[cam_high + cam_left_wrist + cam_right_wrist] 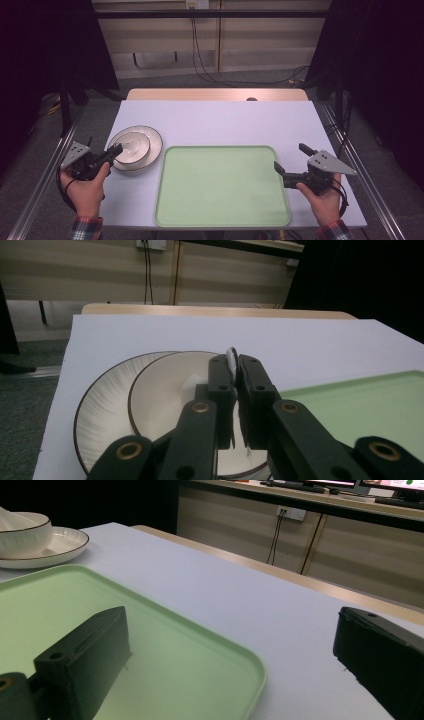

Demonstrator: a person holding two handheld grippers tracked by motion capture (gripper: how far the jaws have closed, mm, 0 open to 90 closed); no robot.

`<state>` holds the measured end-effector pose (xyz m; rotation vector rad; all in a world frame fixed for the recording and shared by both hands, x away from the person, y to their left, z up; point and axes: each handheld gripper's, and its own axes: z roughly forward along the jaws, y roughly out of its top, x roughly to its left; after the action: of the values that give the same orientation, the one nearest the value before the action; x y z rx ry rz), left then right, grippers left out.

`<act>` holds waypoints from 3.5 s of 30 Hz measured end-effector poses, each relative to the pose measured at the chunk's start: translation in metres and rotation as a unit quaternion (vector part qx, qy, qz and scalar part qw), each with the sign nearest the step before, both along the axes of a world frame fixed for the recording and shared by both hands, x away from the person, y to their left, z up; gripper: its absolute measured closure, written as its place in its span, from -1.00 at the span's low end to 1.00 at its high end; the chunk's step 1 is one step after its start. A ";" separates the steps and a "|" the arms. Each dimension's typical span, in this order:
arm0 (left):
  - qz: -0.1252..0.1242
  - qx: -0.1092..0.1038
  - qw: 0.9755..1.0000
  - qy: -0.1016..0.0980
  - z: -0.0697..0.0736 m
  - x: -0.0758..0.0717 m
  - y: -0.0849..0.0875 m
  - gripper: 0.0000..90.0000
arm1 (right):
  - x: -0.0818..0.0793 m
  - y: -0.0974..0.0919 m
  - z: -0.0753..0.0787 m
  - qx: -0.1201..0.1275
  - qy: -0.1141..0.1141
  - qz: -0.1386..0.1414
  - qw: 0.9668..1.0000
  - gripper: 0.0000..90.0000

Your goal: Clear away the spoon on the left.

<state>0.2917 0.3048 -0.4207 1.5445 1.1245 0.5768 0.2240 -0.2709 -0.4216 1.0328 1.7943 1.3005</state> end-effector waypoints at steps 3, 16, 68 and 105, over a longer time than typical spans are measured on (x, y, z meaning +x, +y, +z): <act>0.003 0.000 1.000 -0.004 0.001 0.003 -0.001 0.90 | -0.002 0.000 0.000 0.000 -0.002 -0.002 1.000 -0.97; 0.001 -0.005 1.000 -0.022 0.004 0.019 -0.007 0.89 | -0.010 -0.005 -0.002 0.000 0.001 -0.010 1.000 -0.97; 0.003 -0.051 0.998 -0.031 0.004 0.048 -0.007 0.90 | -0.013 -0.010 -0.007 0.002 0.009 -0.017 1.000 -0.97; -0.117 -0.091 0.989 -0.021 0.066 0.036 -0.041 0.90 | -0.010 -0.006 -0.007 0.003 0.009 -0.005 1.000 -0.97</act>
<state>0.3274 0.2641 -0.3549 1.4733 0.9212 0.3370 0.2144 -0.2770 -0.4282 1.0584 1.7985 1.2942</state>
